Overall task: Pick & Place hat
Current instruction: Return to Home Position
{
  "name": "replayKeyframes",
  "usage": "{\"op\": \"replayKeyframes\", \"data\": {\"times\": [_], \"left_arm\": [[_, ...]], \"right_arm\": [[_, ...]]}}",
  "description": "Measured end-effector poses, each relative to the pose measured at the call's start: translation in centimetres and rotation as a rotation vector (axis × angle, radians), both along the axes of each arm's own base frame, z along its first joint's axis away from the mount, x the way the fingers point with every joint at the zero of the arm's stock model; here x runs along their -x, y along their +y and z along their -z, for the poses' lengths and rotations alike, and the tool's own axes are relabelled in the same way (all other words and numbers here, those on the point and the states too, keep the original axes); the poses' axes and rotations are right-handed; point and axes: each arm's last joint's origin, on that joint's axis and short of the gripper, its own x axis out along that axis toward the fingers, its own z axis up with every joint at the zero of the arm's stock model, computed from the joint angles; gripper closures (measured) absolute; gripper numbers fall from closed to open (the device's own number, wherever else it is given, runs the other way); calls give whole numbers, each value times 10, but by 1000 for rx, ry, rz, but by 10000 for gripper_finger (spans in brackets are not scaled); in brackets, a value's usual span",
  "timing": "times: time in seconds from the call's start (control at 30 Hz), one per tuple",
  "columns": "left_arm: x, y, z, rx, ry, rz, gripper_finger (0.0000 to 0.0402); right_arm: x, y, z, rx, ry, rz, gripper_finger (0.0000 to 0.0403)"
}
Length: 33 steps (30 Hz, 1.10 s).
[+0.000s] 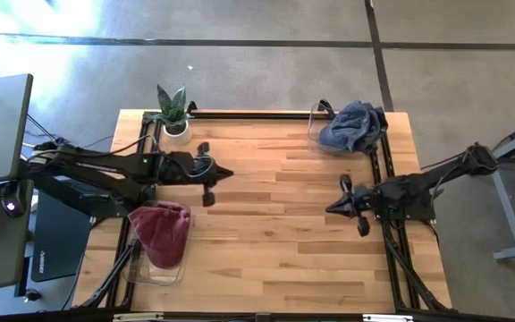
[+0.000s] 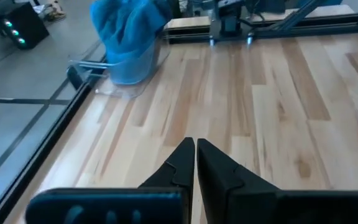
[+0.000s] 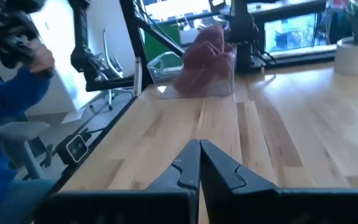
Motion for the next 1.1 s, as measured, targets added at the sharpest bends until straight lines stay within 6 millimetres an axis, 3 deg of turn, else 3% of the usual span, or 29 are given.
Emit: {"op": "replayKeyframes", "data": {"times": [0.23, 0.4, 0.87, 1.1], "left_arm": [[36, 2, 23, -9, 37, 1, 399], [67, 5, 43, 30, -42, -48, 401], [155, 11, 65, 76, -355, -104, 401], [151, 10, 73, 111, -298, -83, 401]], "right_arm": [[21, -6, -6, -28, -51, -48, 401], [33, -10, -7, 25, -106, -29, 401], [26, -24, 3, 77, -174, 92, 402], [25, -42, 1, 64, -186, 175, 402]]}}
